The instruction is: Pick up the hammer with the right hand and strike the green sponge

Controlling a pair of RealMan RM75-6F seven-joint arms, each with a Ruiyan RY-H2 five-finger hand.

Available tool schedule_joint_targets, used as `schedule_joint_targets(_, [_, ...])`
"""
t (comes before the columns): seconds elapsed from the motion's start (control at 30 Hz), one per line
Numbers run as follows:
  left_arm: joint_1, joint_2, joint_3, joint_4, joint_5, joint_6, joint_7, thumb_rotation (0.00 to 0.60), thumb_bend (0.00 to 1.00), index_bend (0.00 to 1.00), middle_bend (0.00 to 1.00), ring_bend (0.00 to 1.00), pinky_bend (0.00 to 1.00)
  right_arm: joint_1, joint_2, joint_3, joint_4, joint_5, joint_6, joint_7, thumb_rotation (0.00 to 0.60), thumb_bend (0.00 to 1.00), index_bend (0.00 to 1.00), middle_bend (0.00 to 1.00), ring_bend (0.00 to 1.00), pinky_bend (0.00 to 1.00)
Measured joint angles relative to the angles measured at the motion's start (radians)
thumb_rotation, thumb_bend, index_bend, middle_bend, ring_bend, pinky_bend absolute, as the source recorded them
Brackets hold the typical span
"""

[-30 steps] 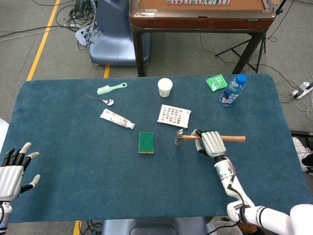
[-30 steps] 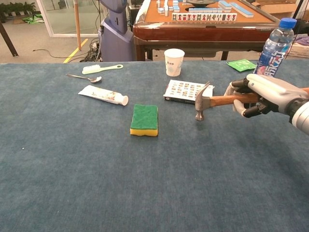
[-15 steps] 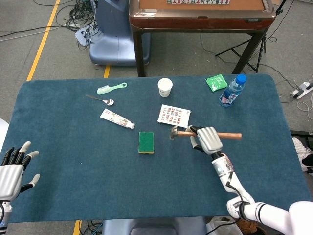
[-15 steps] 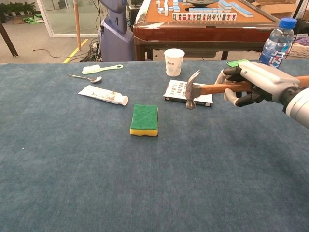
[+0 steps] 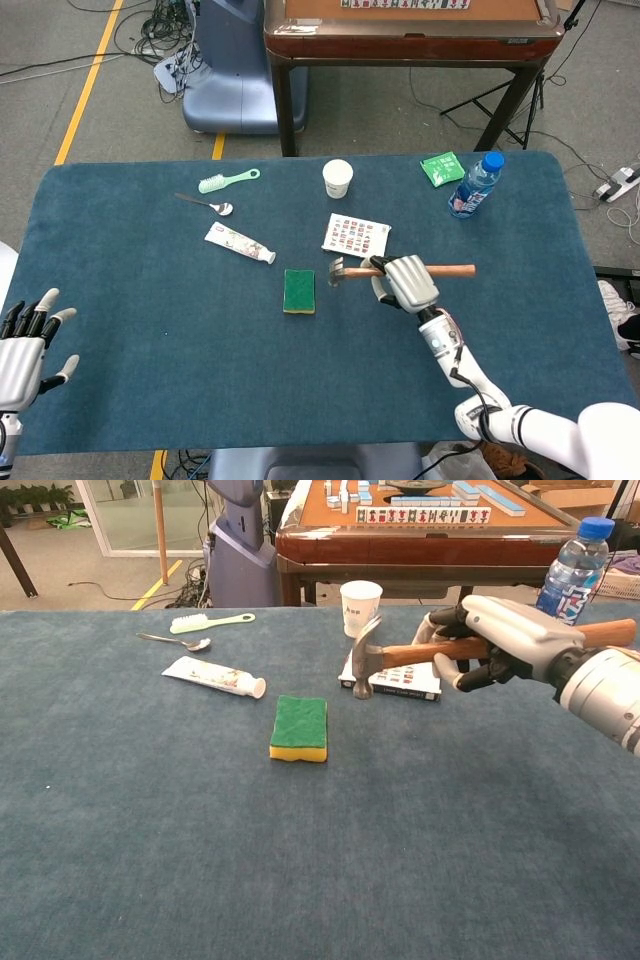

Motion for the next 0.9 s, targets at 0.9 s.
schedule_joint_targets(0.9, [0.029,-0.003,0.011,0.023,0.003,0.027,-0.025,0.600,0.24,0.24,0.07,0.09,0.03,0.136,-0.270,-0.013,0.381,-0.053,-0.076,0.116,0.600,0.83,0.74,0.84,0.70,0.79])
